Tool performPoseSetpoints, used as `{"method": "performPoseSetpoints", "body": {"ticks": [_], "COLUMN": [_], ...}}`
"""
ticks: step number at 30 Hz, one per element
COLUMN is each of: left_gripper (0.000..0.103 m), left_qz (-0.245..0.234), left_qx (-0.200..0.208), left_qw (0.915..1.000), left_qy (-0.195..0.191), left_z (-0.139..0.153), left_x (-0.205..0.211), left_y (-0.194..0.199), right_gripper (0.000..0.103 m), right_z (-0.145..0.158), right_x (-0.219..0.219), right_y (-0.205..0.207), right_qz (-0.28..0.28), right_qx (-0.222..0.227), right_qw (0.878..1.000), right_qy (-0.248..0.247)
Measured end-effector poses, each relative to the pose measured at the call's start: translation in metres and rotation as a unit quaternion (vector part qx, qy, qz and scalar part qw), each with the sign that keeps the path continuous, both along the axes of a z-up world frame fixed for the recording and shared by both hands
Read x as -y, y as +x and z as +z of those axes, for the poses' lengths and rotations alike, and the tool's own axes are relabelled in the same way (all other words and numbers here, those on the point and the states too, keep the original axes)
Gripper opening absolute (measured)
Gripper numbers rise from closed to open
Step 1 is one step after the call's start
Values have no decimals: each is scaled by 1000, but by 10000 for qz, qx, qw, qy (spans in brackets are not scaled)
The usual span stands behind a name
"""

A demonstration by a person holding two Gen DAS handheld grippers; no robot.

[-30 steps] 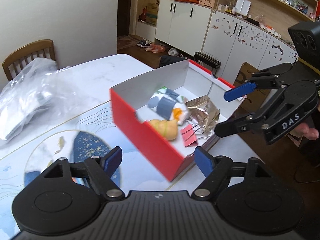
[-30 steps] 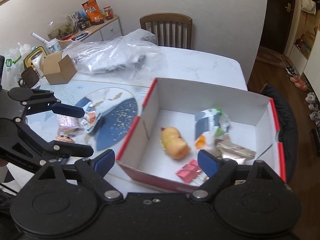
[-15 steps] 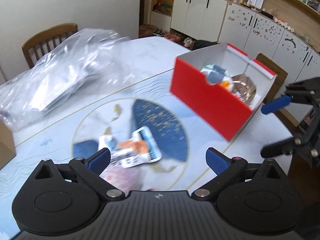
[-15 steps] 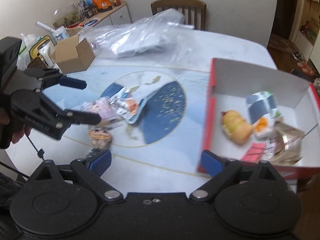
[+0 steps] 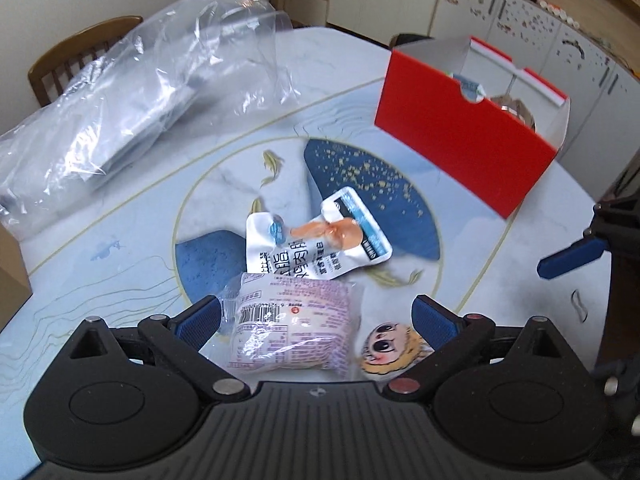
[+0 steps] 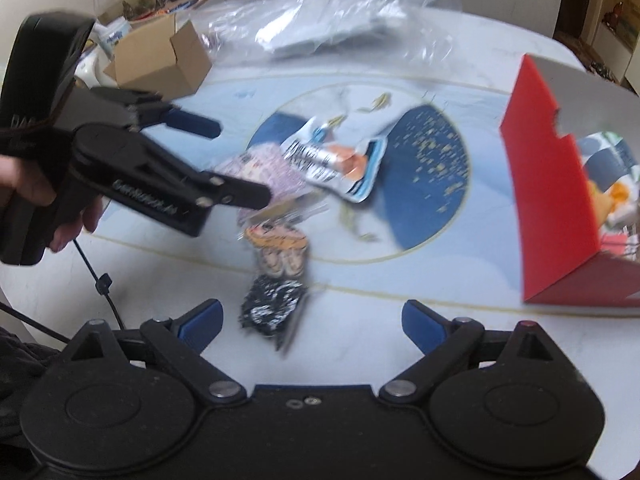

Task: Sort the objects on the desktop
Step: 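Move both tools back over the remaining snacks on the table, then grasp the pink-wrapped bread bag with the left tool while the right tool grasps the black foil bag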

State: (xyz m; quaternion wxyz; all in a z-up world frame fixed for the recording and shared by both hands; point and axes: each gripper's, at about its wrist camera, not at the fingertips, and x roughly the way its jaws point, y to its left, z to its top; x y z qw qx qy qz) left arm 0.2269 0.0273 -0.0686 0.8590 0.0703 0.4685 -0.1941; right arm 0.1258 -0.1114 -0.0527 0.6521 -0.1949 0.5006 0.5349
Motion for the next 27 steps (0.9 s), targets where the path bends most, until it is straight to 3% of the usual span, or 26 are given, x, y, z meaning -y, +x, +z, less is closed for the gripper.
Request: {"method": "performPoseSetpoints", "body": {"ticks": [10,19,27], "left_gripper": [102,102,102], "left_qz": [-527,-692,-701], "left_qx": [-108,-247,-214], "left_qw": [9975,9948,9949], "left_qy": [460,705,697], "left_z": [-25,-41,-46], "left_x": [6,10,10], "left_y": [21,35,39], "right_gripper": [96,95,83], "right_z": [-27,-42,-51], "right_x": [-28,-47,-55], "right_y": [-26,-30,-32], "right_qz": [-41,-82,-41], "right_qx": [-64,-60,-116], "right_qw": [9994,9986,9979], "right_qy": [-344,-522,-641]}}
